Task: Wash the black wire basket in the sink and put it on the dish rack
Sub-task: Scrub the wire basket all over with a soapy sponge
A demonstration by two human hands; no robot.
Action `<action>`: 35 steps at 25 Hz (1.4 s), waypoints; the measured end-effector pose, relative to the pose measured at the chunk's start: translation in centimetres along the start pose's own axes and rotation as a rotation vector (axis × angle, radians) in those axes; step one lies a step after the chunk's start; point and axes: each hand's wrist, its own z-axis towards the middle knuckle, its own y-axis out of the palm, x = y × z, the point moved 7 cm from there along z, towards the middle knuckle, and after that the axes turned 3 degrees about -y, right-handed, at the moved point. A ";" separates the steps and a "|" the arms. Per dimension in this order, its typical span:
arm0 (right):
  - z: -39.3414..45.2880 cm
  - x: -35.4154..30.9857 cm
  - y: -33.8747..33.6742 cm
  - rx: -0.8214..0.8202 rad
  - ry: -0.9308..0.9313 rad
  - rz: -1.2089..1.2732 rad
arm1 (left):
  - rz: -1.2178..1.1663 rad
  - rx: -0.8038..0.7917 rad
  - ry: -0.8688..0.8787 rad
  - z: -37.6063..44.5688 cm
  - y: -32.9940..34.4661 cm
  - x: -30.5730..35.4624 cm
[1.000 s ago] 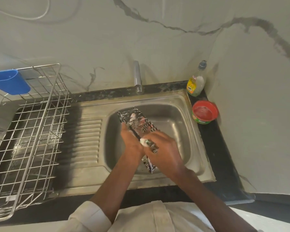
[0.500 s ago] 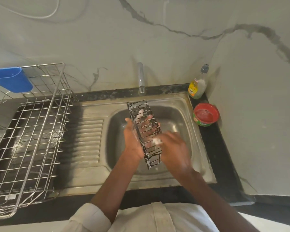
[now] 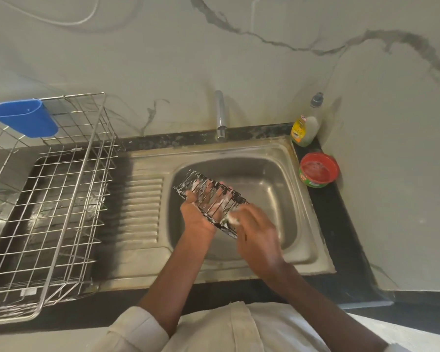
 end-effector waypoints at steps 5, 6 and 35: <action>-0.3 0.2 0.7 0.022 0.118 0.040 | -0.040 -0.021 0.037 0.2 0.5 0.2; 0.0 -0.3 1.0 0.029 0.103 0.060 | -0.059 -0.013 0.034 0.3 0.5 0.2; 4.7 8.6 3.6 -0.287 1.265 0.756 | 0.582 -0.412 0.020 -2.5 -0.3 -0.5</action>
